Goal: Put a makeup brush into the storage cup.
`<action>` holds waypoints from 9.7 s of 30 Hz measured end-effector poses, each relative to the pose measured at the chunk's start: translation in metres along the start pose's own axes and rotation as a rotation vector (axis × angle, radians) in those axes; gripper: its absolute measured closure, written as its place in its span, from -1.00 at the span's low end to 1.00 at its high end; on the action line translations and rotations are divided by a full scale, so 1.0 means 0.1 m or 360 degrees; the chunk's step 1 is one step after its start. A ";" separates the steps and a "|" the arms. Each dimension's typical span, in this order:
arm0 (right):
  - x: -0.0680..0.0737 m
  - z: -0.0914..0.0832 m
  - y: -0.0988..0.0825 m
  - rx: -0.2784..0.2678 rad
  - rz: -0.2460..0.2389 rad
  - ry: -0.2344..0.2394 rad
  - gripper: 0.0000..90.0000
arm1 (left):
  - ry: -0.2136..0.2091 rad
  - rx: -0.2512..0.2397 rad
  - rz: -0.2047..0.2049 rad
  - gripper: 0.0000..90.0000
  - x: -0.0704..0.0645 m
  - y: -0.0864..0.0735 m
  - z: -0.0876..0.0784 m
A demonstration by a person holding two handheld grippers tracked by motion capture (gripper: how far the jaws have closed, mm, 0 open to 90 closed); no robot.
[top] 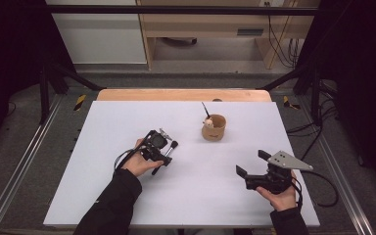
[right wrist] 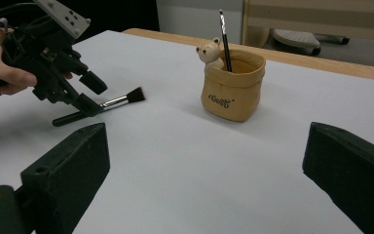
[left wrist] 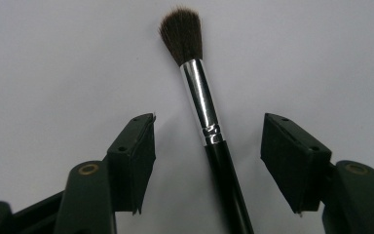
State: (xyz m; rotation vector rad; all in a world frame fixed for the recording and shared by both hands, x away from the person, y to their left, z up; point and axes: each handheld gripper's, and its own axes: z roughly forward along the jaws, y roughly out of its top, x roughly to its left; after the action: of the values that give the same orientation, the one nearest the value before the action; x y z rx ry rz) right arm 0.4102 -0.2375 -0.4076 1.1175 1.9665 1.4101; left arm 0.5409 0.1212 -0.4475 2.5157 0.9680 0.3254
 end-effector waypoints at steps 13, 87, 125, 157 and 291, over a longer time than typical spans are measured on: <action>0.01 0.01 0.00 0.0004 0.0000 0.0004 -0.91 | -0.0042 0.0045 -0.0028 0.27 0.01 0.00 0.05; 0.00 0.01 0.00 0.0002 0.0009 0.0008 -0.91 | -0.0144 0.0256 0.0148 0.73 0.00 0.16 0.06; 0.02 0.00 0.03 -0.0012 0.0023 0.0023 -0.90 | -0.0118 -0.0090 0.0237 0.75 -0.14 0.06 -0.52; 0.06 0.01 0.15 -0.0084 0.0128 0.0041 -0.92 | -0.0062 -0.0627 -0.0064 0.75 -0.39 -0.24 -0.78; 0.67 0.76 0.43 -0.0043 0.0657 0.0394 0.58 | -0.0070 -0.1048 -0.0246 0.75 -1.28 -0.01 -0.75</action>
State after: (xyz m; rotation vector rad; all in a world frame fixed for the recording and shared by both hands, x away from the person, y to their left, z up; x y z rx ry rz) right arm 0.4457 -0.1348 -0.3893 1.4568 1.9436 1.8581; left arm 0.4199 0.0577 -0.3902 1.8355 0.8553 0.4512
